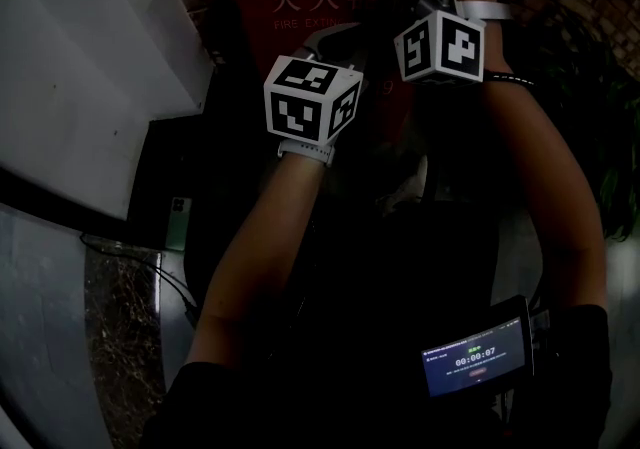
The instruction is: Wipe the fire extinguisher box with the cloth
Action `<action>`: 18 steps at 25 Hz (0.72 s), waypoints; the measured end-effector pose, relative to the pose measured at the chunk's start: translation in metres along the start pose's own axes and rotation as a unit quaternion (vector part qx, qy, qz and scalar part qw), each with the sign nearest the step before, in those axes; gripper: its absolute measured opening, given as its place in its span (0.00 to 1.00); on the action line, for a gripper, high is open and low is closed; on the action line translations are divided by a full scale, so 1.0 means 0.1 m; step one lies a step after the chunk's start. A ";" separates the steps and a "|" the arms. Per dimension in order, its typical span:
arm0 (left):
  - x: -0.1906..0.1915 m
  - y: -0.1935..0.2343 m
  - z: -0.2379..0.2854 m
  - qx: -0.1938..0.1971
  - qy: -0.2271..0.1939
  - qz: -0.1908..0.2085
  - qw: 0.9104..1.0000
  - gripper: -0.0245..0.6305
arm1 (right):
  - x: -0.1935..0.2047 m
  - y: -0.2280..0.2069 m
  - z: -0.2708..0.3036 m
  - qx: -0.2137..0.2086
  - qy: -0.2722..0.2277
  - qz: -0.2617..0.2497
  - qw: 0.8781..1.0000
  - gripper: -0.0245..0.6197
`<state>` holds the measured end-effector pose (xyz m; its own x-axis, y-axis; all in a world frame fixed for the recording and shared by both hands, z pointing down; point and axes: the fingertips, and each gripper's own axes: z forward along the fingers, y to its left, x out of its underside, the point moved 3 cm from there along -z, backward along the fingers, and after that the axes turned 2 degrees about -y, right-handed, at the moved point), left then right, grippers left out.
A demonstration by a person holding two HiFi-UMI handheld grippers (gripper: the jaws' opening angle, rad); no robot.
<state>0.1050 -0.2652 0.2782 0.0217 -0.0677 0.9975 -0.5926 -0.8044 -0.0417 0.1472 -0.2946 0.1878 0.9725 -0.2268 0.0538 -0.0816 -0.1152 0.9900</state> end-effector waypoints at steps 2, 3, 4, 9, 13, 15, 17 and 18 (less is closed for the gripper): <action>0.05 0.02 -0.01 -0.001 0.002 -0.004 1.000 0.04 | 0.00 0.05 0.03 0.002 0.001 -0.025 1.000 0.11; 0.07 0.03 -0.02 -0.002 0.003 -0.006 1.000 0.04 | 0.01 0.09 0.04 0.000 0.004 -0.035 0.999 0.11; 0.09 0.05 -0.02 -0.002 0.004 -0.007 1.000 0.04 | 0.03 0.14 0.05 -0.006 0.008 -0.039 0.999 0.11; 0.24 0.13 -0.03 -0.006 0.009 -0.014 1.000 0.04 | 0.10 0.44 0.05 -0.028 0.014 -0.035 0.999 0.10; 0.46 0.19 -0.02 -0.008 0.020 -0.018 1.000 0.04 | 0.11 0.76 0.01 -0.053 0.013 -0.036 0.998 0.10; 0.61 0.23 -0.02 -0.012 0.030 -0.017 0.999 0.04 | 0.12 0.98 -0.02 -0.068 0.011 -0.036 0.997 0.10; 0.79 0.26 -0.03 -0.016 0.038 -0.021 0.999 0.04 | 0.12 1.22 -0.05 -0.087 0.011 -0.033 0.996 0.10; 0.88 0.27 -0.04 -0.017 0.042 -0.025 0.999 0.04 | 0.12 1.34 -0.06 -0.097 0.010 -0.032 0.995 0.10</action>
<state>0.0876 -0.2907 0.3650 -0.0145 0.0224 0.9996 -0.6199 -0.7846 0.0086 0.1488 -0.3067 0.3223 0.9788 -0.2047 -0.0102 0.0228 0.0595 0.9980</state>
